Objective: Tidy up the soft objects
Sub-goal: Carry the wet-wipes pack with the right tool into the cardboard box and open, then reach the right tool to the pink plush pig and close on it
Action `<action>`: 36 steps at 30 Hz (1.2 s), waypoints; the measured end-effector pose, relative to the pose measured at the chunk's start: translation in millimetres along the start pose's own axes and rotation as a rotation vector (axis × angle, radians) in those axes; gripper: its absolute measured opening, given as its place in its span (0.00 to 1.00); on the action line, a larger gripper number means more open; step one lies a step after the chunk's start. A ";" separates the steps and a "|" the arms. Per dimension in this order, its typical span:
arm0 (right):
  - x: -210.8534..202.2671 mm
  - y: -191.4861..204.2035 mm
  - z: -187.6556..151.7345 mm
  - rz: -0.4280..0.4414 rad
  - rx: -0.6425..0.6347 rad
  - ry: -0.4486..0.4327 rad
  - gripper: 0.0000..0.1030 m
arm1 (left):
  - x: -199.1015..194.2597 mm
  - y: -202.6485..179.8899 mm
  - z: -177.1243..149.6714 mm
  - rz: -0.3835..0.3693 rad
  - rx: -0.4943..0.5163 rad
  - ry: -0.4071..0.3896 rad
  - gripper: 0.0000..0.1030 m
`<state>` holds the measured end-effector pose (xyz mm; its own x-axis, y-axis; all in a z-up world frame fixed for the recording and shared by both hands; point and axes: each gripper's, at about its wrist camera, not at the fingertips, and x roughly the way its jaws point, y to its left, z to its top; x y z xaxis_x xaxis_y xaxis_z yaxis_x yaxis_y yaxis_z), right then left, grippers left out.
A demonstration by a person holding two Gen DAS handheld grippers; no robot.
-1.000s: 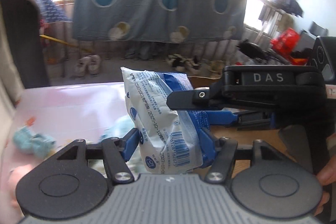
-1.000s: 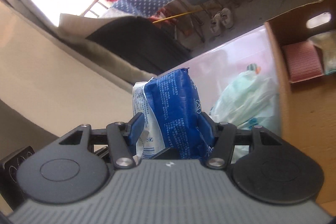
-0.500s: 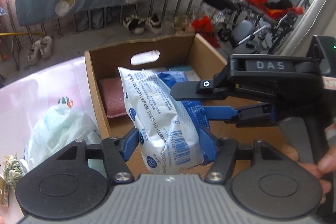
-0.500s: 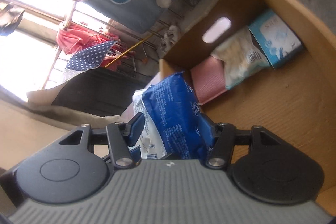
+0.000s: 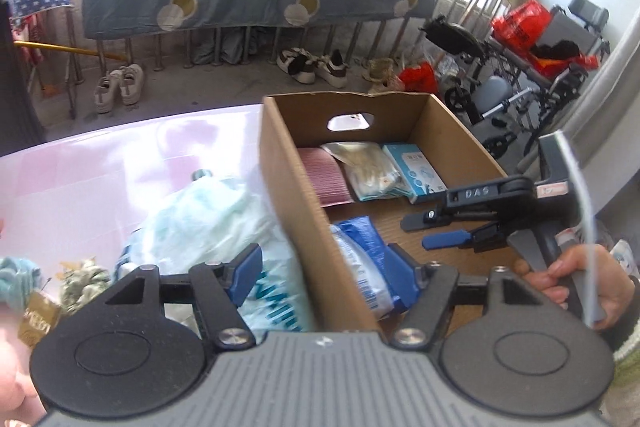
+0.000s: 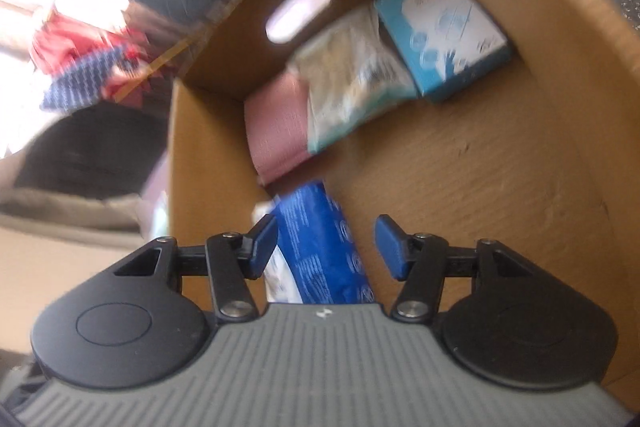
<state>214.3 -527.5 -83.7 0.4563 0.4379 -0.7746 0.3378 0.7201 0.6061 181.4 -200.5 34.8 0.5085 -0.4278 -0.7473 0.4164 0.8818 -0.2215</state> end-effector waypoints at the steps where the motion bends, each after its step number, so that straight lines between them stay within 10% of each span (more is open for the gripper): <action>1: 3.5 4.6 -3.1 -0.018 -0.017 0.029 0.53 | -6.5 7.1 -5.0 0.007 -0.012 -0.007 0.68; 7: 44.6 29.9 -21.1 -0.122 -0.109 0.139 0.49 | -34.0 47.6 -46.3 0.049 -0.074 0.017 0.68; 17: 63.7 44.4 -17.6 -0.158 -0.079 0.054 0.45 | -64.5 102.7 -120.4 0.086 -0.214 0.052 0.68; 36: -36.2 94.4 -57.4 0.055 -0.148 -0.088 0.66 | -137.2 140.7 -198.7 0.340 -0.247 -0.128 0.69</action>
<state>182.4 -444.4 -8.8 0.5430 0.4351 -0.7182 0.1885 0.7703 0.6092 20.4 21.7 -18.3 0.6814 -0.1121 -0.7232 0.0243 0.9911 -0.1308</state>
